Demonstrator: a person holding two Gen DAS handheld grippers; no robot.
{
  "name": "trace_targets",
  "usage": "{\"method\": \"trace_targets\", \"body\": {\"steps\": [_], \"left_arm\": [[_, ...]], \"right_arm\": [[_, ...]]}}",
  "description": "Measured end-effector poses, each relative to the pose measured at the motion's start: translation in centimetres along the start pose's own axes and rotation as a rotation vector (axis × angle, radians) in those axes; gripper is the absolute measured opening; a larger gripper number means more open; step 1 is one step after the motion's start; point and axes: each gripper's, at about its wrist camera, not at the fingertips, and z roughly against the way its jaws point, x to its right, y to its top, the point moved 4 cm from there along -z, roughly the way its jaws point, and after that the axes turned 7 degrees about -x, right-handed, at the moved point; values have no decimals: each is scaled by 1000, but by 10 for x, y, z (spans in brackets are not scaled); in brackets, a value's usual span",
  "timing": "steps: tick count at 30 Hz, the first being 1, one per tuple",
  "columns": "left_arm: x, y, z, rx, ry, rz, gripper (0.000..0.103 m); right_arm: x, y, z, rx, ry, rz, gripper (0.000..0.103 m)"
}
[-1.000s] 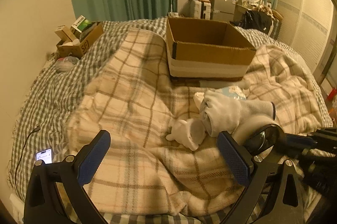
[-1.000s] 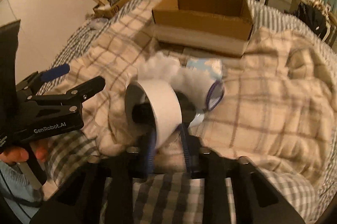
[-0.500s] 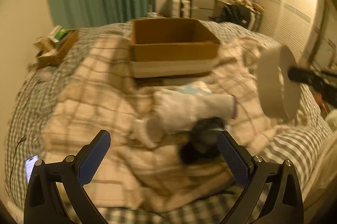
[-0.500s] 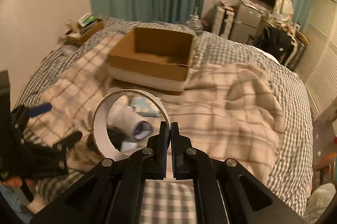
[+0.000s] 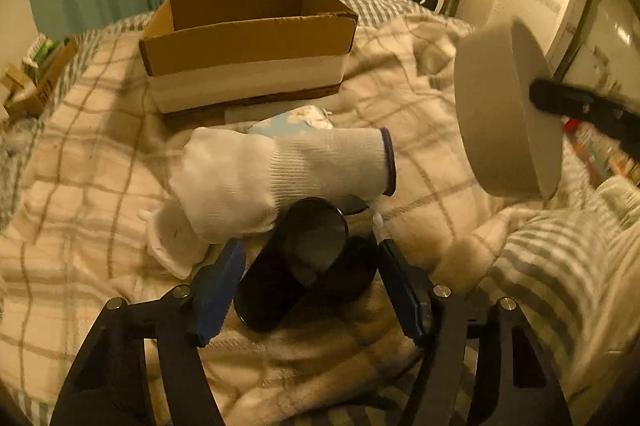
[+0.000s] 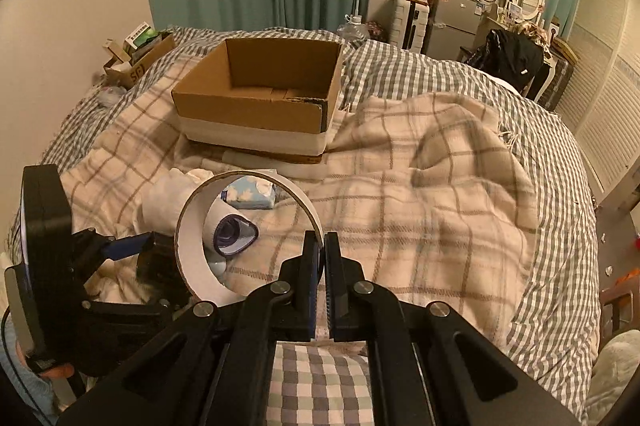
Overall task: Organize objects
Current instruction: 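Grasp the black band beside the glove with the left gripper, then drop the tape roll into the box with the right gripper while the left gripper drops the black band in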
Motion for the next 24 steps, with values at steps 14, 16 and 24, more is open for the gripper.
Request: {"method": "trace_targets", "body": {"steps": [14,16,24], "left_arm": [[-24,64,82,179,9,-1,62],[-31,88,95,215,15,6,62],[-56,177,105,311,3,-7,62]], "right_arm": [[-19,59,44,94,-50,195,3],[-21,78,50,116,-77,236,3],[-23,167,44,120,-61,315,3]]}}
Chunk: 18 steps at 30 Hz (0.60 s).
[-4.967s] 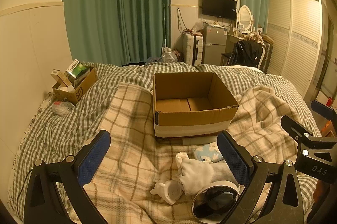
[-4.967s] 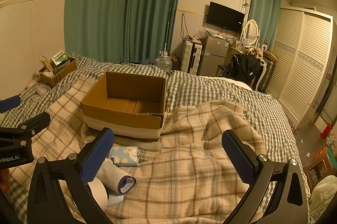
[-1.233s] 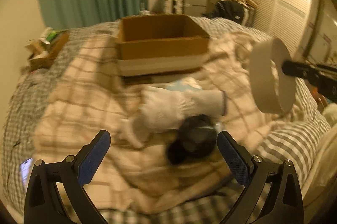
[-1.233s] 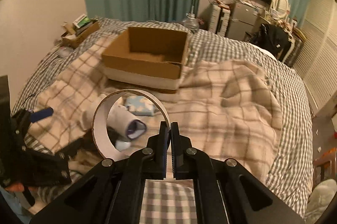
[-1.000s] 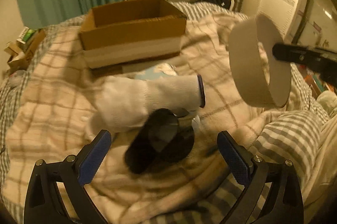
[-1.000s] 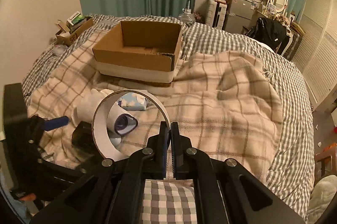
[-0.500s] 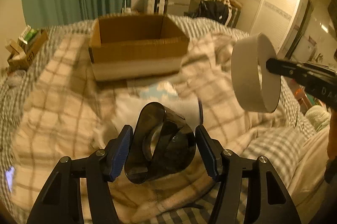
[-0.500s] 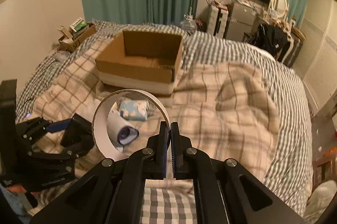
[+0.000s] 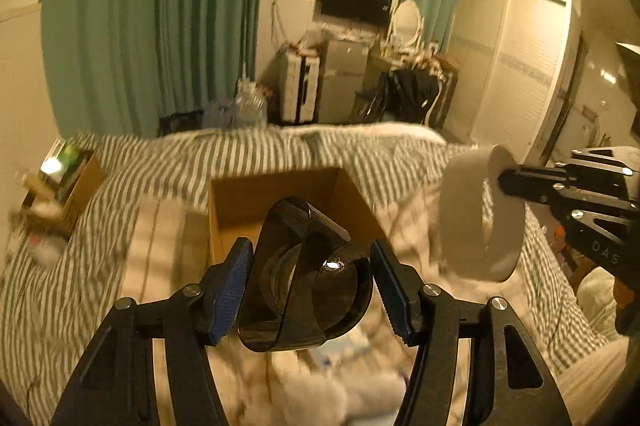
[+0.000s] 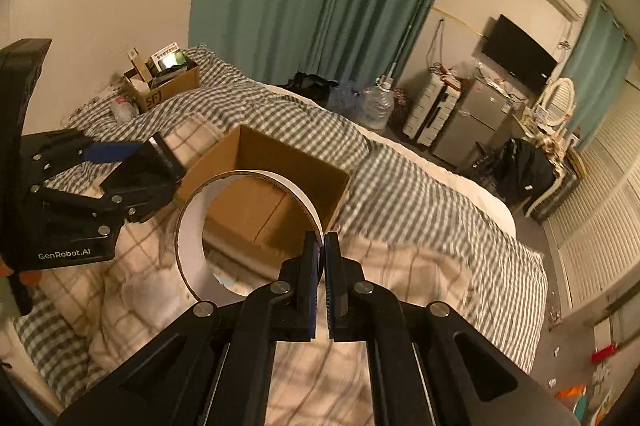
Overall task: Organize objects
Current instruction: 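Drop the tape roll into the box with the right gripper while the left gripper drops the black band in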
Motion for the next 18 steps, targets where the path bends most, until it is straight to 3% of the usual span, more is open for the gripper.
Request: {"method": "trace_targets", "body": {"steps": [5,6,7,10,14,18], "left_arm": [[-13,22,-45,-36,45,-10,62],[-18,24,-56,-40,52,-11,34],[-19,25,-63,-51,47,-21,32],[-24,25,-89,-73,40,-24,30],[-23,19,-126,-103,47,-81,18],[-33,12,-159,-142,55,-74,18]], "right_arm": [[20,33,-40,-7,31,-22,3],[23,39,-55,-15,44,-28,3],[26,43,-66,-20,51,-37,3],[30,53,-106,-41,73,-56,3],[22,51,-160,-78,103,-48,3],[17,42,-197,-98,89,-39,3]]}}
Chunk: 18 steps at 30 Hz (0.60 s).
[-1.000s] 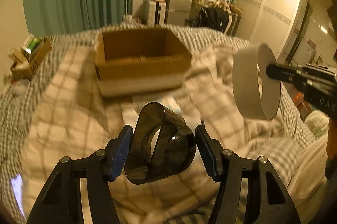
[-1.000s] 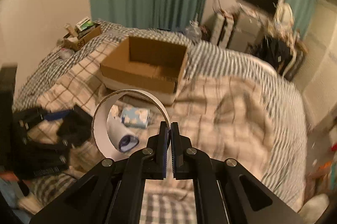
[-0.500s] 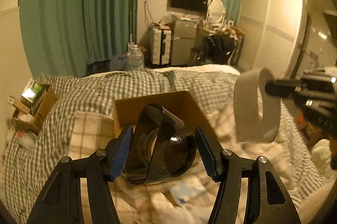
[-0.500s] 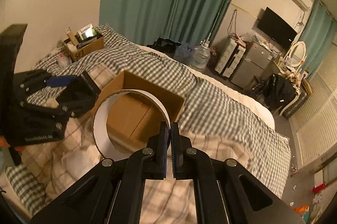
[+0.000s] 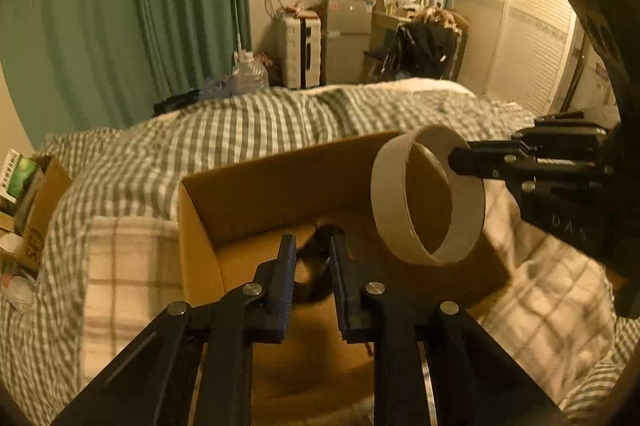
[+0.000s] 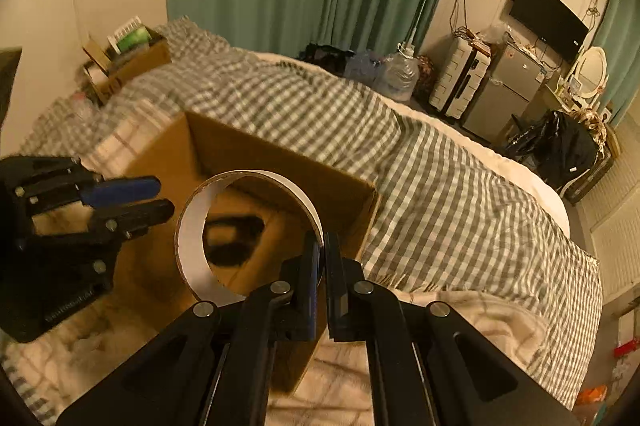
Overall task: Organize objects
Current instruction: 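Drop the tape roll into the box with the right gripper while the left gripper drops the black band in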
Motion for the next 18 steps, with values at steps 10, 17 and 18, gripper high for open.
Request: {"method": "trace_targets", "body": {"steps": [10,17,18], "left_arm": [[-13,-14,18,-24,23,39,66],[-12,-41,89,40,76,71,98],[-11,-46,102,56,72,81,100]], "right_arm": [[3,-3,25,51,32,-58,68],[-11,-15,117,110,22,-46,81],[-17,-22,132,113,34,-38,82]]}}
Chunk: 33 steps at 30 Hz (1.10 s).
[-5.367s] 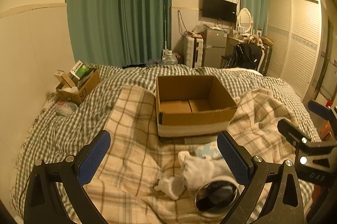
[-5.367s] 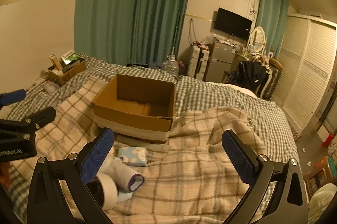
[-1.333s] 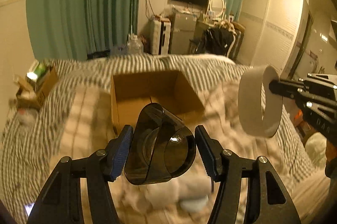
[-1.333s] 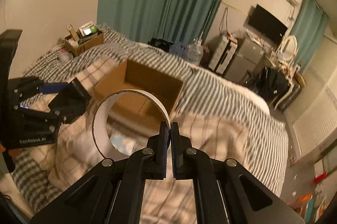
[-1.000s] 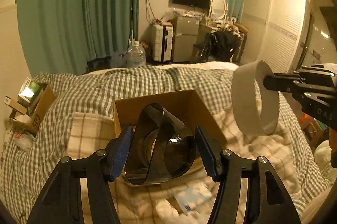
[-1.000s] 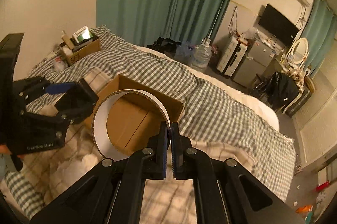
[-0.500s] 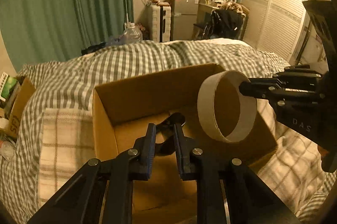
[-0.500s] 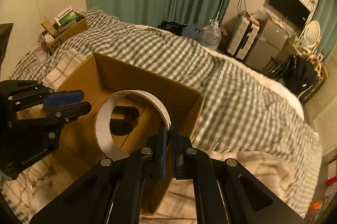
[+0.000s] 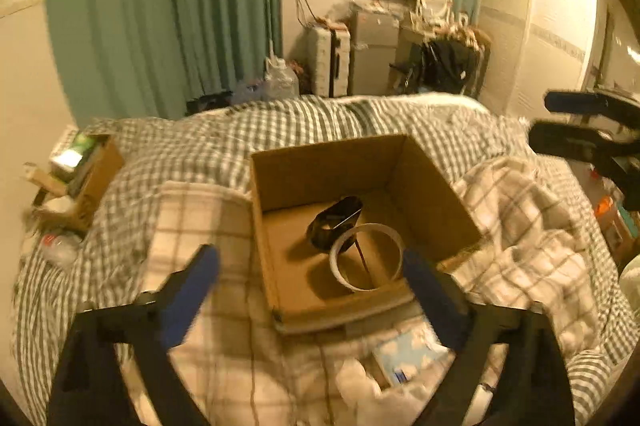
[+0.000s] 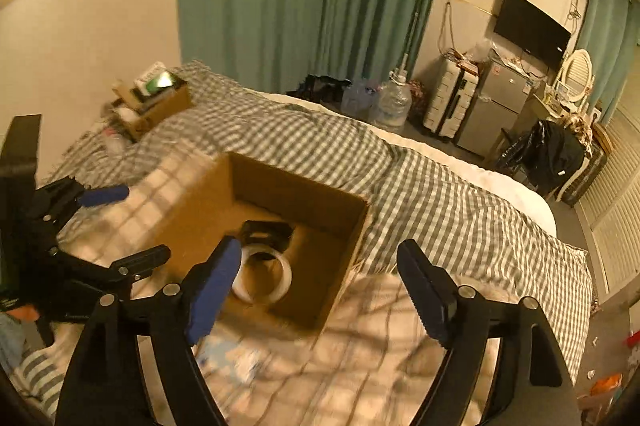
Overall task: Organize objects
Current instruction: 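Drop the tape roll into the box with the right gripper while the left gripper drops the black band in, then grasp the white glove with the right gripper while the left gripper grasps the white ceramic figurine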
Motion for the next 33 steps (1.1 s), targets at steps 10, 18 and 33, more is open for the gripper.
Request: {"method": "trace_targets", "body": {"steps": [10,18,33], "left_arm": [[-7,-71,73,35,-6,79,103],[-26,-144,20,-118,68,153,103],[-34,-172,-20,-243,54,160,103]], "right_arm": [[-77,-81,54,-16,136,53,93],[-117,-143,-25,-183,166,-3,93],[-149,-173,-103,-381,149,115,44]]}}
